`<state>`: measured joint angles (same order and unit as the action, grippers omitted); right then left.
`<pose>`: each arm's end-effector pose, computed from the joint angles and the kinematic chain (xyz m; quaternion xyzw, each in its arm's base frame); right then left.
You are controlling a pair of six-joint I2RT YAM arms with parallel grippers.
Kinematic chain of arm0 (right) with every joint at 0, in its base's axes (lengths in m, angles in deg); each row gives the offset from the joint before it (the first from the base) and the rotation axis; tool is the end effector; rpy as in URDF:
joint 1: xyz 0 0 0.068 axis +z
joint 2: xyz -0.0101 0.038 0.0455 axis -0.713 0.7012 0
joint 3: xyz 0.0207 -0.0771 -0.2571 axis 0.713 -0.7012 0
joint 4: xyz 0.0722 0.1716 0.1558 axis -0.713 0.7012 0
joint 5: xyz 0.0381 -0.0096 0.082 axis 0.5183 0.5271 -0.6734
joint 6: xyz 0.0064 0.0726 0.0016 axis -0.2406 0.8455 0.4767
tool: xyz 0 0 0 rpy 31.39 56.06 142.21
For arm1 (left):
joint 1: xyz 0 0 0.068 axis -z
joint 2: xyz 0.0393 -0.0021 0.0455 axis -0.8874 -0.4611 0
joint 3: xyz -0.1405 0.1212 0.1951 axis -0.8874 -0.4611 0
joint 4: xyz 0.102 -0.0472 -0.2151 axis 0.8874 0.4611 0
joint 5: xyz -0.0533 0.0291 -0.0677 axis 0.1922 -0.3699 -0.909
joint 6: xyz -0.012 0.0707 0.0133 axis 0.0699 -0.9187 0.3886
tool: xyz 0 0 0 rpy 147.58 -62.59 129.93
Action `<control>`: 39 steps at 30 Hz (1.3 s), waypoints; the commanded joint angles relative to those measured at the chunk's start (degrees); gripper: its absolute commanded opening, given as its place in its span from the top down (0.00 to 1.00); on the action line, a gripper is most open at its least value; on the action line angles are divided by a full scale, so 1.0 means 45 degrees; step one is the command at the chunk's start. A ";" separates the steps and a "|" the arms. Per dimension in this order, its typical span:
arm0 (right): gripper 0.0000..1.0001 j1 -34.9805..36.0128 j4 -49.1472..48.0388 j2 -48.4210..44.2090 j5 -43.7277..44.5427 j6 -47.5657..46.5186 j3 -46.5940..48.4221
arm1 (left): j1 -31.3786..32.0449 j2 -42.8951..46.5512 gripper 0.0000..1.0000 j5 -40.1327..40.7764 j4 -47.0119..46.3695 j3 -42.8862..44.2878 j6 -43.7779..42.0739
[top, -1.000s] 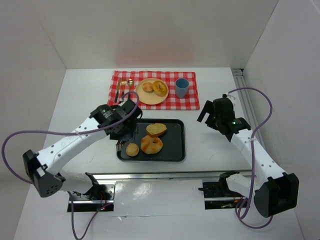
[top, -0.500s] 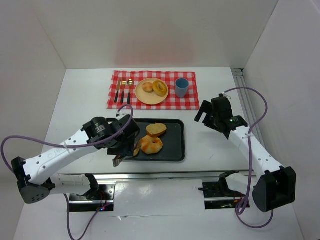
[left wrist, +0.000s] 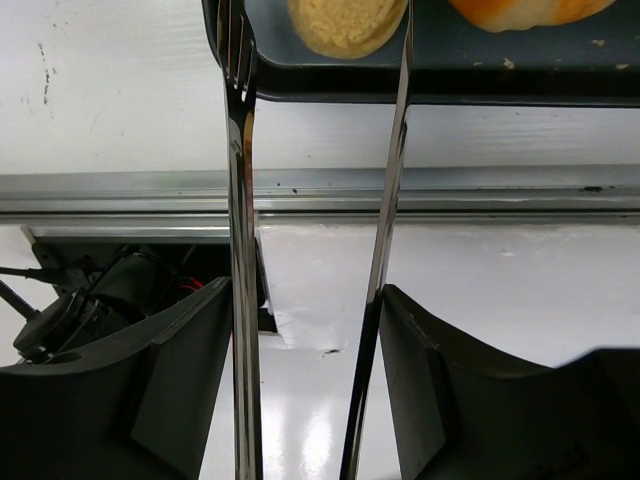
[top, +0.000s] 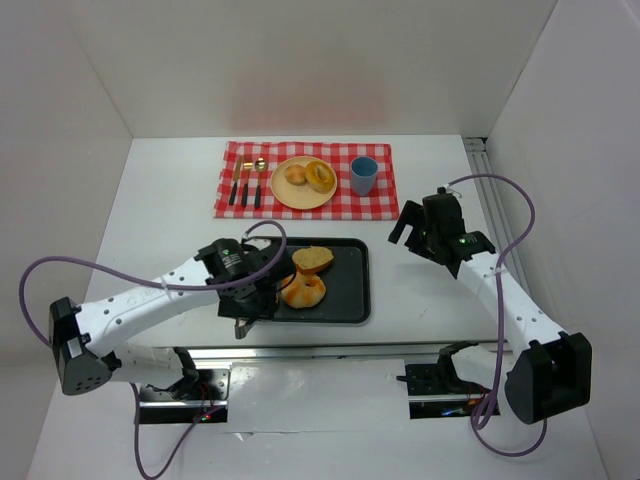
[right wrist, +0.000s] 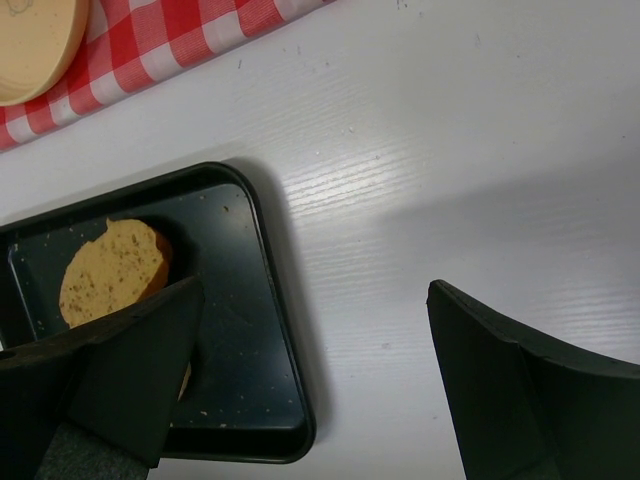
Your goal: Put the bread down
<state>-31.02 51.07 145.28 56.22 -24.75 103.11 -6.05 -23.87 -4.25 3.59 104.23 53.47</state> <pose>0.2279 0.0518 0.2514 0.1821 0.9065 0.1098 0.3648 0.1221 -0.1523 0.2839 -0.0412 0.9834 -0.0058 0.1764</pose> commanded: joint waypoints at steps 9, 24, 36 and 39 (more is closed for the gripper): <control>0.00 -0.0068 -0.0582 -0.0093 -0.0049 -0.0045 -0.0116 | 0.0259 -0.1020 0.58 0.0685 -0.0743 -0.0015 -0.0136; 0.00 -0.0068 -0.0406 -0.0365 0.0420 -0.0162 0.0138 | -0.2472 -0.3653 0.60 0.2659 -0.2902 0.6371 -0.3572; 0.00 -0.0068 0.0649 -0.0874 0.0694 -0.0416 0.0646 | -0.5286 -1.0275 0.60 0.0569 -0.5624 1.1314 -0.5469; 0.00 -0.0068 0.1020 -0.1107 0.0986 -0.0532 0.0783 | -0.5521 -1.0980 0.54 0.0452 -0.5471 1.1685 -0.5587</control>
<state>-31.02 53.26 142.31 58.67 -25.89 103.68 -30.34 -73.20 -0.75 -19.78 152.73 30.17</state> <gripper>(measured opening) 0.999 0.441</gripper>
